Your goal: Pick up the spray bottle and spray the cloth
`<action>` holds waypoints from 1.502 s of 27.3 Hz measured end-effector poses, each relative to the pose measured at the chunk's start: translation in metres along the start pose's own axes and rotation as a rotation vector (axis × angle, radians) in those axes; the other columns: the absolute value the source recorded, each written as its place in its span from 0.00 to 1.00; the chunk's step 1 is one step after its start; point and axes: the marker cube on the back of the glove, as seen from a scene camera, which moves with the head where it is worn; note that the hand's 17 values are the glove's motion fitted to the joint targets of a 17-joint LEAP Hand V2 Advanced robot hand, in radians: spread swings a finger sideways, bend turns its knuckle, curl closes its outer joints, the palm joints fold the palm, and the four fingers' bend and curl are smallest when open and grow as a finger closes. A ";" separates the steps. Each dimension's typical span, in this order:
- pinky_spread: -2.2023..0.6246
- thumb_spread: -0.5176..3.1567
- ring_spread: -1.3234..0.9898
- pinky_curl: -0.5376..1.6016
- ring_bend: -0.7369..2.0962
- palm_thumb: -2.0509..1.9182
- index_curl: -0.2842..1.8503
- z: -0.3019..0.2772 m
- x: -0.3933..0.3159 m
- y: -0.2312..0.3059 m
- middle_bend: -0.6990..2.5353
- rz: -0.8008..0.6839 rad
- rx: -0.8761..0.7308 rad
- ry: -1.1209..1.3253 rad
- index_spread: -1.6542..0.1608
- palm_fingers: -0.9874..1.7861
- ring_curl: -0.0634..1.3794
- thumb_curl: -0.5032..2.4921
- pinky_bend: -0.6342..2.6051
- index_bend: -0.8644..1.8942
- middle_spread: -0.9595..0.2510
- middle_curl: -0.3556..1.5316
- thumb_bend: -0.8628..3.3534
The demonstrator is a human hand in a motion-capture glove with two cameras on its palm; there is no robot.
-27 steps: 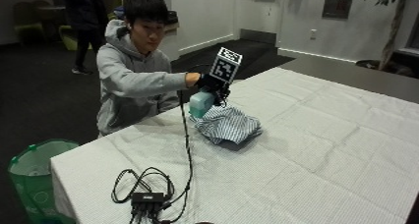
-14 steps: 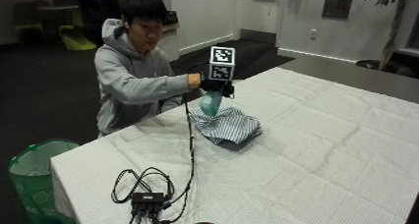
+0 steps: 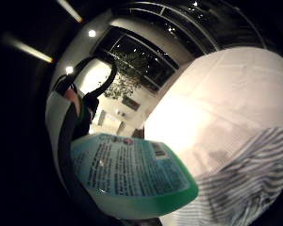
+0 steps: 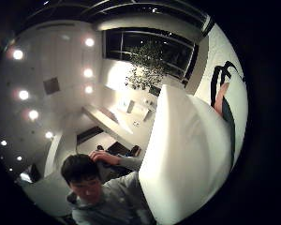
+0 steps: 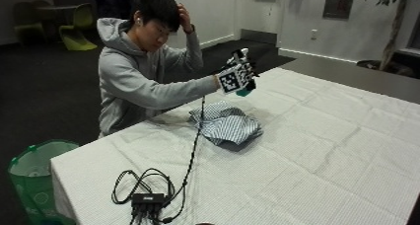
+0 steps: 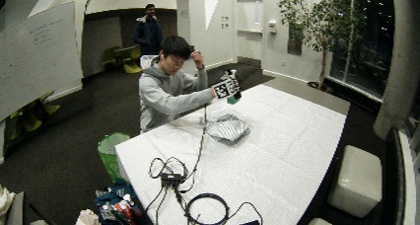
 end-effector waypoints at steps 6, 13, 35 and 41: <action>0.68 0.19 0.51 0.45 0.46 0.75 0.41 0.048 0.052 0.000 0.42 0.049 0.015 -0.005 0.83 0.83 0.36 0.42 0.30 0.50 0.76 0.46 0.20; 0.68 0.20 0.51 0.45 0.44 0.75 0.41 0.065 0.102 0.037 0.42 0.093 -0.275 0.168 0.83 0.83 0.36 0.42 0.29 0.50 0.76 0.46 0.20; 0.77 0.33 0.53 0.47 0.41 0.73 0.29 0.031 0.087 0.050 0.30 0.156 -0.388 0.213 0.75 0.48 0.33 0.40 0.37 0.32 0.74 0.40 0.20; 0.79 0.35 0.54 0.45 0.42 0.72 0.26 0.018 0.073 0.051 0.29 0.142 -0.303 0.217 0.74 0.47 0.31 0.39 0.37 0.34 0.74 0.39 0.20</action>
